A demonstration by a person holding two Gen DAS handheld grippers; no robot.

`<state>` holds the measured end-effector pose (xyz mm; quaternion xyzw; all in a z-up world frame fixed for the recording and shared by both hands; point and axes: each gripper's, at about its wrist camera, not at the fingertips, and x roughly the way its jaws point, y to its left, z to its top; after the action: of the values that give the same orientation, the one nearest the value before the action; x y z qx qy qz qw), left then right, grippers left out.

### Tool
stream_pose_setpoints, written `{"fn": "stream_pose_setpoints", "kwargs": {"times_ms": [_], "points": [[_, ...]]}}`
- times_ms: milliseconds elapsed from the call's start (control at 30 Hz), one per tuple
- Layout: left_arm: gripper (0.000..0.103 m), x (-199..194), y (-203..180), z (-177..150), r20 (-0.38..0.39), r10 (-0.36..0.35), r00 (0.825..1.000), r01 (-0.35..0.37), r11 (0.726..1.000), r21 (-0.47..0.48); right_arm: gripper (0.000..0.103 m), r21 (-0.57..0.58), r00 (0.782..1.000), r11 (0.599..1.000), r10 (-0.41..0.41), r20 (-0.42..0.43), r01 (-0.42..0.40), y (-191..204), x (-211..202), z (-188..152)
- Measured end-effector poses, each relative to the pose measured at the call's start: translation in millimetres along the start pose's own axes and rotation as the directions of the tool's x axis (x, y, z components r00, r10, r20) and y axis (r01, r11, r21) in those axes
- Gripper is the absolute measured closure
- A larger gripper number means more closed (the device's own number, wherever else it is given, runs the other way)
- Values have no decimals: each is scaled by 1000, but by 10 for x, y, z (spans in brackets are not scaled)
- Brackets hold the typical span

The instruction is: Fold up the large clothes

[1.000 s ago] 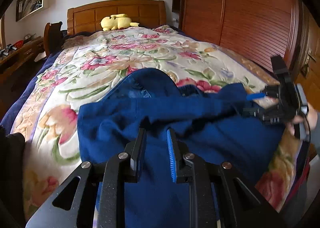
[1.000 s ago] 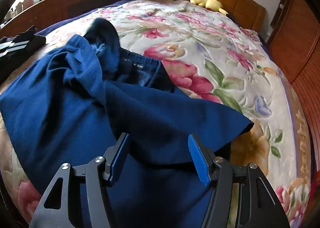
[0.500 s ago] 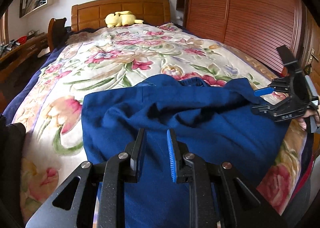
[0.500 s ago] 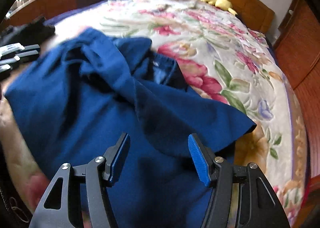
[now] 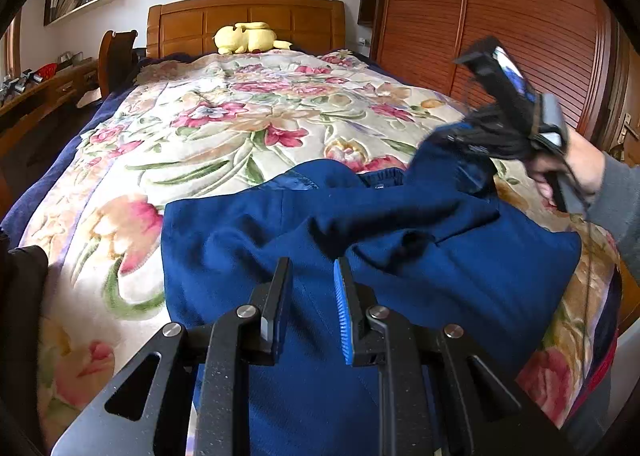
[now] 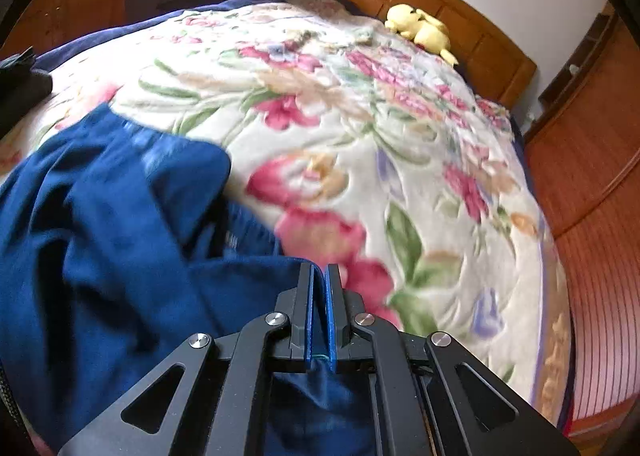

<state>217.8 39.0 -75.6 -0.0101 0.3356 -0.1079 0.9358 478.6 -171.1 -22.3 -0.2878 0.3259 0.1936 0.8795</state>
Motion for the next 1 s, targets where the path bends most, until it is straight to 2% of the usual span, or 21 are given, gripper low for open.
{"fn": "stream_pose_setpoints", "kwargs": {"times_ms": [133, 233, 300, 367, 500, 567, 600, 667, 733, 867, 1000], "points": [[81, 4, 6, -1, -3, 1, 1000, -1, 1000, -2, 97, 8, 998, 999, -51, 38, 51, 117, 104, 160], [81, 3, 17, -13, -6, 5, 1000, -5, 1000, -5, 76, 43, 997, 998, -56, 56, 53, 177, 110, 225], [81, 1, 25, -12, -5, 7, 1000, -7, 1000, -9, 55, 56, 994, 997, -56, 97, 51, 203, 64, 205], [81, 10, 34, -11, -7, 13, 1000, -13, 1000, -12, 49, 72, 993, 997, -35, 116, 27, 209, -11, 182], [81, 11, 50, -6, -4, 13, 1000, -13, 1000, -18, 45, 81, 990, 997, -23, 140, 12, 205, -200, 96], [81, 15, 54, -5, -5, 13, 1000, -13, 1000, -20, 45, 85, 990, 996, 24, 136, -36, 190, -245, 62], [81, 15, 53, -5, -5, 13, 1000, -13, 1000, -20, 44, 85, 990, 993, 74, 123, -85, 204, -251, 36], [81, 16, 54, -3, -5, 14, 1000, -14, 1000, -19, 44, 79, 984, 983, 159, 82, -166, 253, -193, -50], [81, 15, 54, -2, -5, 13, 1000, -13, 1000, -18, 44, 65, 977, 976, 207, 41, -209, 343, -115, -165], [81, 23, 80, 3, -5, 15, 1000, -15, 1000, -27, 44, 90, 947, 945, 318, -38, -314, 457, 108, -367], [81, 22, 89, 2, -5, 15, 1000, -15, 999, -28, 45, 76, 932, 941, 336, -136, -328, 551, 343, -518]]}}
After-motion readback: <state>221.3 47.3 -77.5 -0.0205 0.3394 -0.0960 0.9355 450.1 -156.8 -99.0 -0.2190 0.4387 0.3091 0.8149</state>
